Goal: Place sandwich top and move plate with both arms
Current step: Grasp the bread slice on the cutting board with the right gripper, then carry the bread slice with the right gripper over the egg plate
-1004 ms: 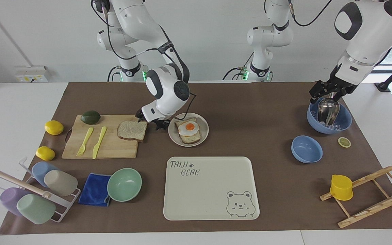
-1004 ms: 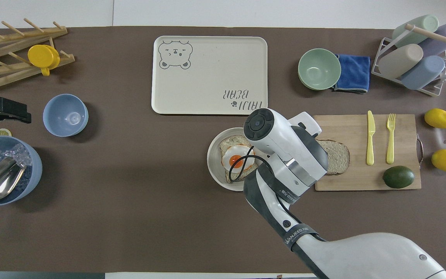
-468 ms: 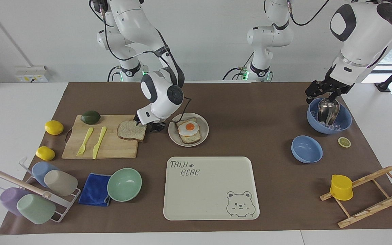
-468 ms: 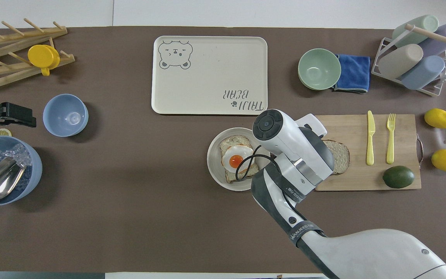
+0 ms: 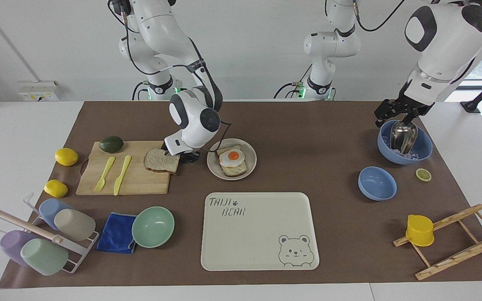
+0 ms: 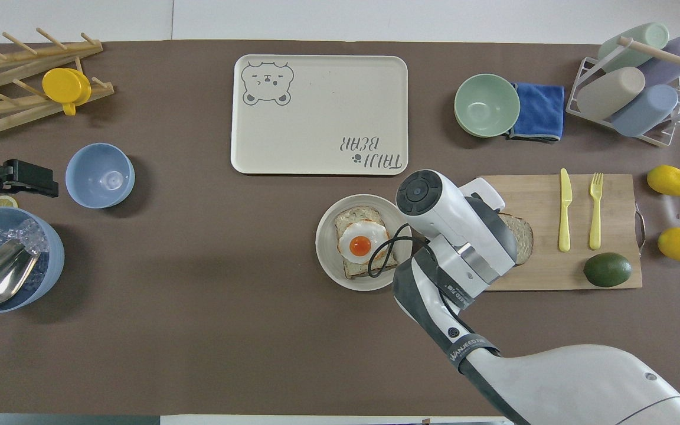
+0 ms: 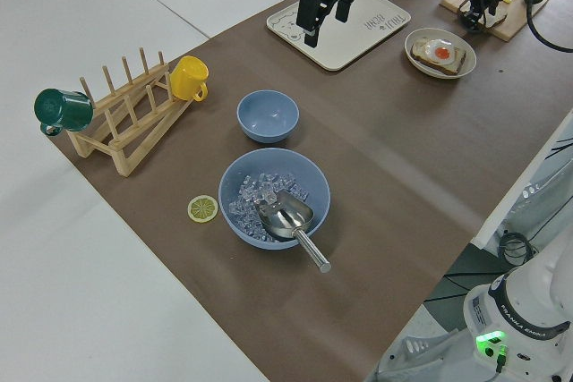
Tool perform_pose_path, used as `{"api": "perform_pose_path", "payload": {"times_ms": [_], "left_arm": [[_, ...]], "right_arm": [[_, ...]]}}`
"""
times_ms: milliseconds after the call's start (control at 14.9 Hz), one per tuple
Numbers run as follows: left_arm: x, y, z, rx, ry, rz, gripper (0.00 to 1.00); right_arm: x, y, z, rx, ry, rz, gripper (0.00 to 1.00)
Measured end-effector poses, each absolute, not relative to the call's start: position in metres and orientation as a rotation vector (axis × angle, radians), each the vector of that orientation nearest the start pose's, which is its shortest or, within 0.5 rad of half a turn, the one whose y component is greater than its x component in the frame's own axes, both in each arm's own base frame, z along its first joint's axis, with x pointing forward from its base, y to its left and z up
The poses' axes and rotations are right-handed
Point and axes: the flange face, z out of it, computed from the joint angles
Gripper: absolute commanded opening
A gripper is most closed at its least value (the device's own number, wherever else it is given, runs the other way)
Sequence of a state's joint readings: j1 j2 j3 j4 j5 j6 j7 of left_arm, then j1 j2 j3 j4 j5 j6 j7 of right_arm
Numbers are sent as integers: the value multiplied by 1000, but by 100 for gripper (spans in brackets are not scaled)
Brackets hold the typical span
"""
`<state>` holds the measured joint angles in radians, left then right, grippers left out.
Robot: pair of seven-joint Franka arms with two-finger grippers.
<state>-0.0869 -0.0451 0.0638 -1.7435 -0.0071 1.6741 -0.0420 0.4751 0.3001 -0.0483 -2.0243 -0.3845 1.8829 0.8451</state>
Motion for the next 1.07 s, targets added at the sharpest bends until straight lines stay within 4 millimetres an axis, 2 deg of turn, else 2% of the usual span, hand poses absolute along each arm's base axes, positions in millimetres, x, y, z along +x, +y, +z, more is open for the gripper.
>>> {"api": "perform_pose_path", "payload": {"times_ms": [201, 468, 736, 870, 1070], "left_arm": [[544, -13, 575, -3150, -30, 41, 100], [543, -13, 574, -3151, -29, 38, 100], [542, -14, 572, -3151, -27, 45, 100], [541, -15, 572, -3152, -24, 48, 100], [540, -19, 571, -3171, -23, 51, 100]], "right_arm": [[506, 199, 276, 2572, -264, -195, 0], [501, 203, 287, 2542, -221, -203, 0], [493, 233, 311, 2491, -159, -224, 0], [485, 256, 334, 2425, -117, -217, 0], [482, 291, 384, 2384, -113, -188, 0]]}}
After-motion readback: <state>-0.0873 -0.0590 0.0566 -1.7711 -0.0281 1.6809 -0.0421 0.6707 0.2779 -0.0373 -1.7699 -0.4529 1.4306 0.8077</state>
